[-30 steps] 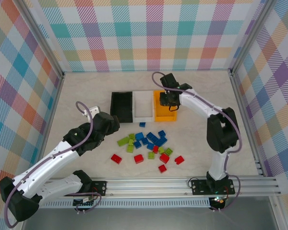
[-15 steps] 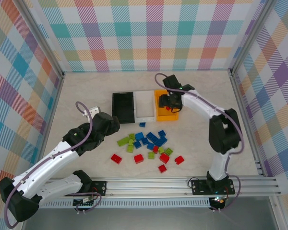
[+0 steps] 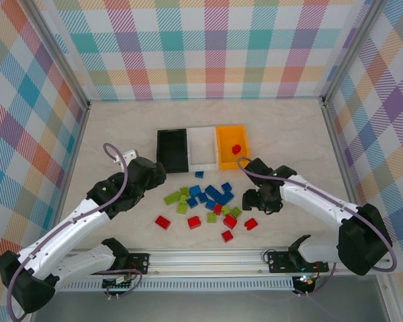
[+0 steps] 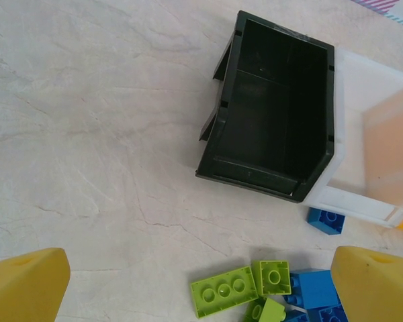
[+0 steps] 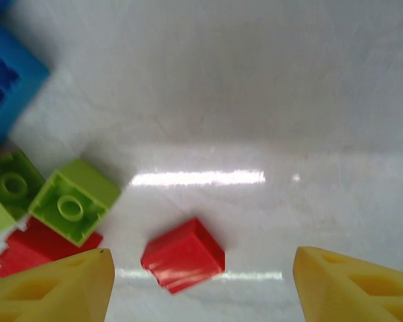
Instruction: Sort the legos into containers by color
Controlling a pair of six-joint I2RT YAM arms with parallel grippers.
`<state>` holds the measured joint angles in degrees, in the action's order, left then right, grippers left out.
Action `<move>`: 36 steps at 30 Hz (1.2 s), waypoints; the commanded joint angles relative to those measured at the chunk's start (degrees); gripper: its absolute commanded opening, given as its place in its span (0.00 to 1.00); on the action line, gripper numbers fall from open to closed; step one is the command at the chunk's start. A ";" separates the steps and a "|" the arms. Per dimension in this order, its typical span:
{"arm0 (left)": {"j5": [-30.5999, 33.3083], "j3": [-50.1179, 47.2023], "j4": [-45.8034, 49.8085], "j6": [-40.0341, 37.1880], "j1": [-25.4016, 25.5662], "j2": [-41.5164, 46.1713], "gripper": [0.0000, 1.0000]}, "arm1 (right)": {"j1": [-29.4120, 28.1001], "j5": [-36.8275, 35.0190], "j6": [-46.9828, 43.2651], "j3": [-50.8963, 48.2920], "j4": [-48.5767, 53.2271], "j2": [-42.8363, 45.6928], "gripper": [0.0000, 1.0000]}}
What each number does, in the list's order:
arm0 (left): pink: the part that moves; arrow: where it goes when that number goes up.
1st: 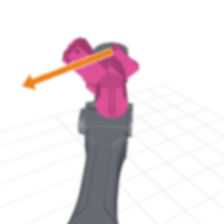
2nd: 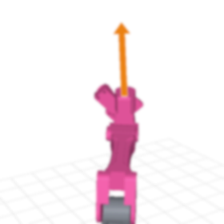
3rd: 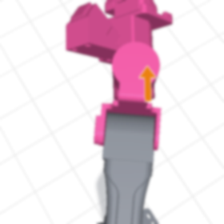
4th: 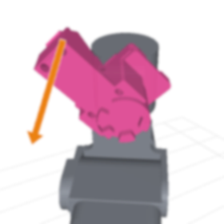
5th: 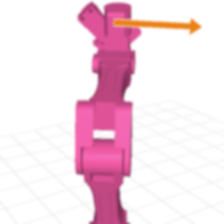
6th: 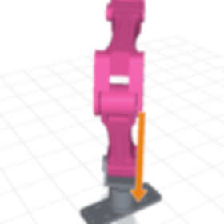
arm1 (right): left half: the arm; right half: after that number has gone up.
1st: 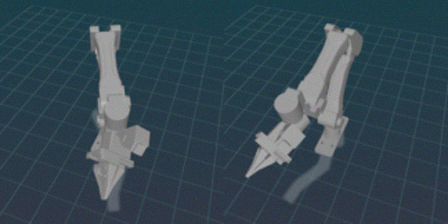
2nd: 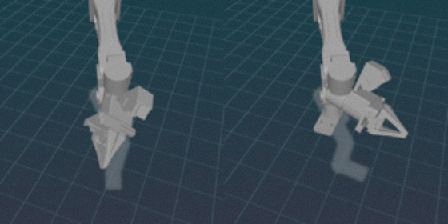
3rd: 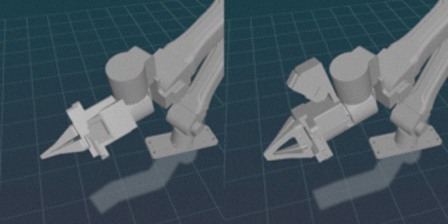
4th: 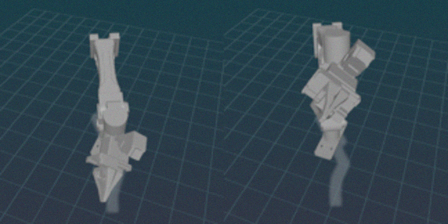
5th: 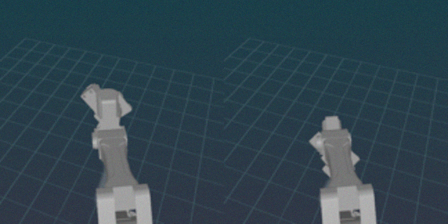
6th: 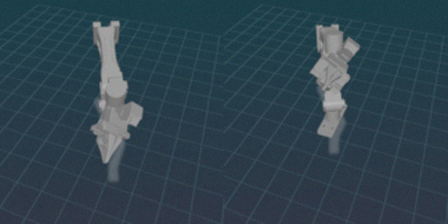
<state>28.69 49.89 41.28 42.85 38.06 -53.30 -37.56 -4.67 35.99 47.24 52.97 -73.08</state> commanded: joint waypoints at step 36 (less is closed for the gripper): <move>-2.90 -1.09 -0.06 -0.47 -4.93 0.50 1.00 | -9.37 1.31 -0.33 -4.76 -8.52 -18.28 0.63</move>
<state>26.06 49.52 40.75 42.83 33.80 -53.30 -46.65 0.99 35.07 46.63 50.61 -87.92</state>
